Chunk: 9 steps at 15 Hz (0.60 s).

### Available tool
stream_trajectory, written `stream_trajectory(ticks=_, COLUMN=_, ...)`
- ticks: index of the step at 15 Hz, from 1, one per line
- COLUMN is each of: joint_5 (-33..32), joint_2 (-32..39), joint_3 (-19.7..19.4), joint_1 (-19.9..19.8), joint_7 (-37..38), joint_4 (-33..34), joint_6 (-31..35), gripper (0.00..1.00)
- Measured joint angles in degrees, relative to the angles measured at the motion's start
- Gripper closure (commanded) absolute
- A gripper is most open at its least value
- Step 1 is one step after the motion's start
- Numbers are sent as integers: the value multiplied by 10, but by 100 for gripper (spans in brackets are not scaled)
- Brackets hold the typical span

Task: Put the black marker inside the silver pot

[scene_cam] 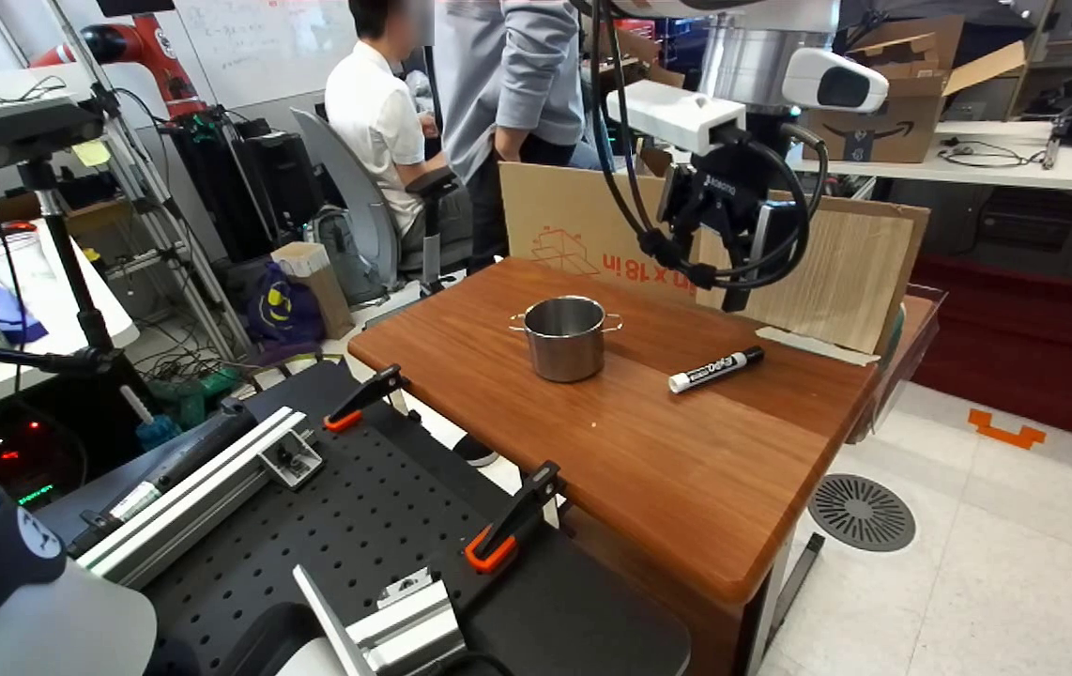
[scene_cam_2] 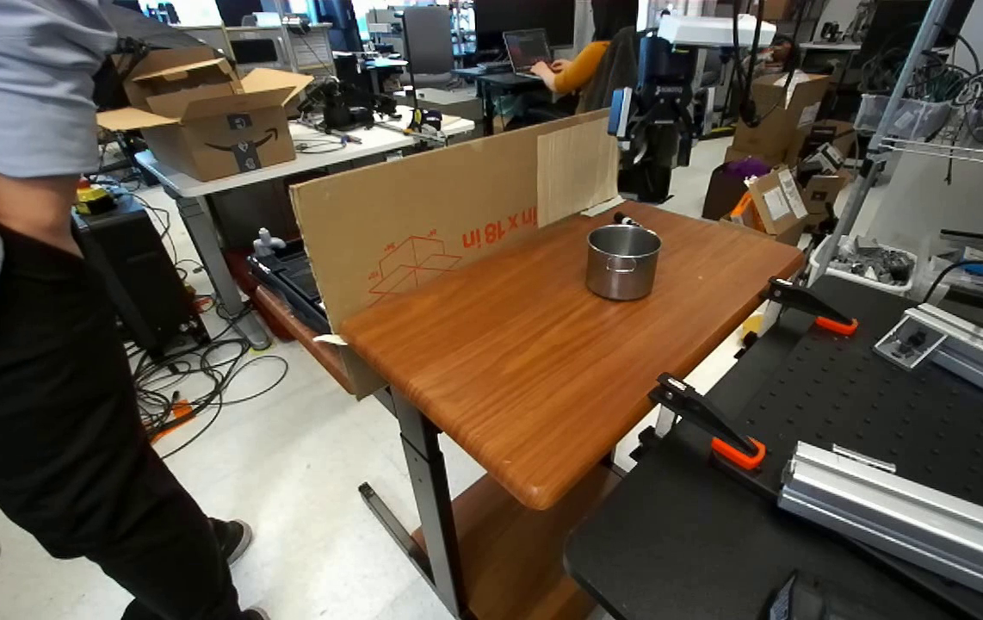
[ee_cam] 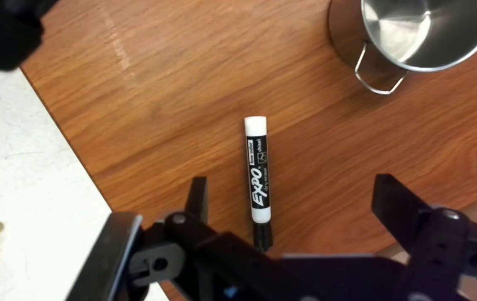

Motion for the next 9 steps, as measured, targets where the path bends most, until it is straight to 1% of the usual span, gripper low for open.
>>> stream_trajectory(ticks=3, joint_5=0, joint_2=37, joint_3=0, joint_1=-3, joint_7=7, joint_4=29, joint_6=2, gripper=0)
stream_trajectory(ticks=9, joint_5=1, joint_2=105, joint_3=4, joint_1=-3, joint_7=33, joint_4=77, joint_6=39, gripper=0)
